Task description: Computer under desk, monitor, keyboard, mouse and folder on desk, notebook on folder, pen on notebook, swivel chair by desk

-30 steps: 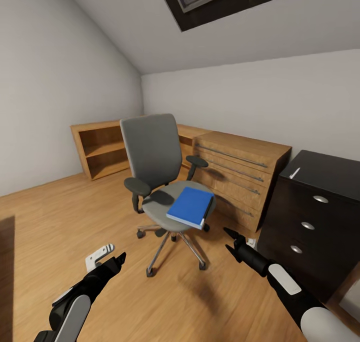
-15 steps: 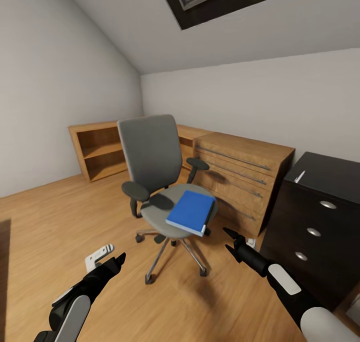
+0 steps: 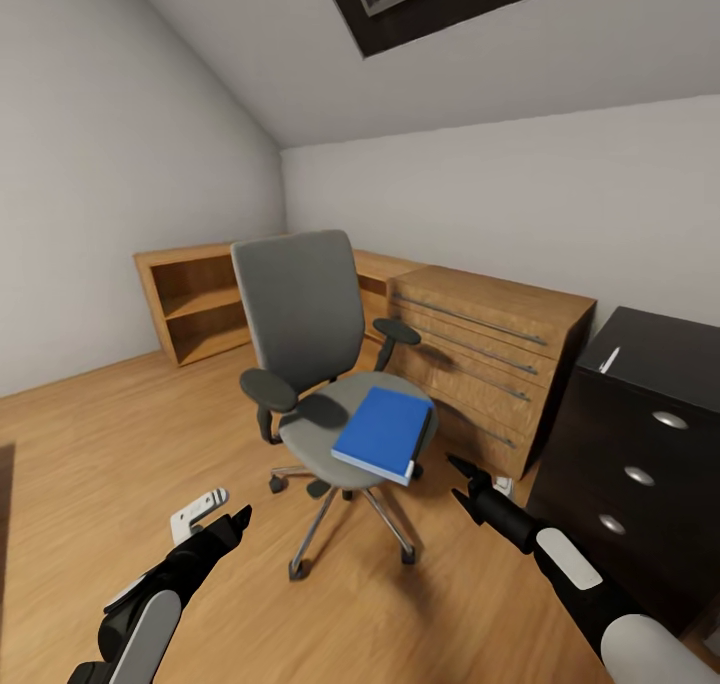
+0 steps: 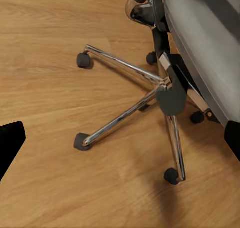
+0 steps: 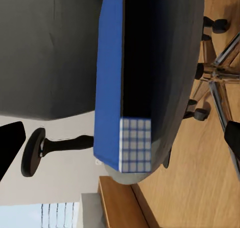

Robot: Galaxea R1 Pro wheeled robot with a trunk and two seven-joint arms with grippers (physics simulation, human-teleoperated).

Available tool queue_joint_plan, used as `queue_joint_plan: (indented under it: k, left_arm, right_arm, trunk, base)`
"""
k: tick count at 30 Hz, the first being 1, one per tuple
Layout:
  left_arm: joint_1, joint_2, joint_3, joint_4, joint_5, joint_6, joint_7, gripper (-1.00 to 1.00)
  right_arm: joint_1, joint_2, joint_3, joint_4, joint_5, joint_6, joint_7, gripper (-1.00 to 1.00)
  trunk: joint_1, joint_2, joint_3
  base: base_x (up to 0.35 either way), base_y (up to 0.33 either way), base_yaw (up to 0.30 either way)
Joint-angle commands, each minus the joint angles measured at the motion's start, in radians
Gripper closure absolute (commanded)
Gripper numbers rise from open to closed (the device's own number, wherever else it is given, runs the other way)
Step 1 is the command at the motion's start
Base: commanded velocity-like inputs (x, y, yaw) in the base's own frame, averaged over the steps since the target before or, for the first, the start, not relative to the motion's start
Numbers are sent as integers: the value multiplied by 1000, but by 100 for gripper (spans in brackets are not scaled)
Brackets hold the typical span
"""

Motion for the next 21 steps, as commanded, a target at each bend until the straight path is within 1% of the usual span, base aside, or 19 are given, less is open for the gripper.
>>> queue_joint_plan:
  k: [1,4,13,18,21]
  left_arm:
    - [-1,1,-2,-1,10,0,10,-100]
    - [-1,1,-2,-1,10,1,10,-100]
    - [-1,1,-2,-1,6,0,11,-100]
    - [-1,0,-2,-1,5,-1,12,-100]
    - [-1,1,-2,1,7,0,12,-100]
  right_arm:
    - [-1,-1,5,1,-7,-3,2,-100]
    - [-1,-1,5,1,-6,-9,2,-100]
    - [-1,-1,6,1,-6,-11,2,-100]
    - [-1,-1,6,1,-6,-11,2,-100]
    - [-1,-1,6,1,-6,-11,2,-100]
  trunk:
    - [0,0,-1]
    - [0,0,-1]
    - [0,0,-1]
    - [0,0,-1]
    - [0,0,-1]
  base:
    - [224,37,0]
    - [103,15,0]
    - [10,1,0]
    - [0,138,0]
    - [0,61,0]
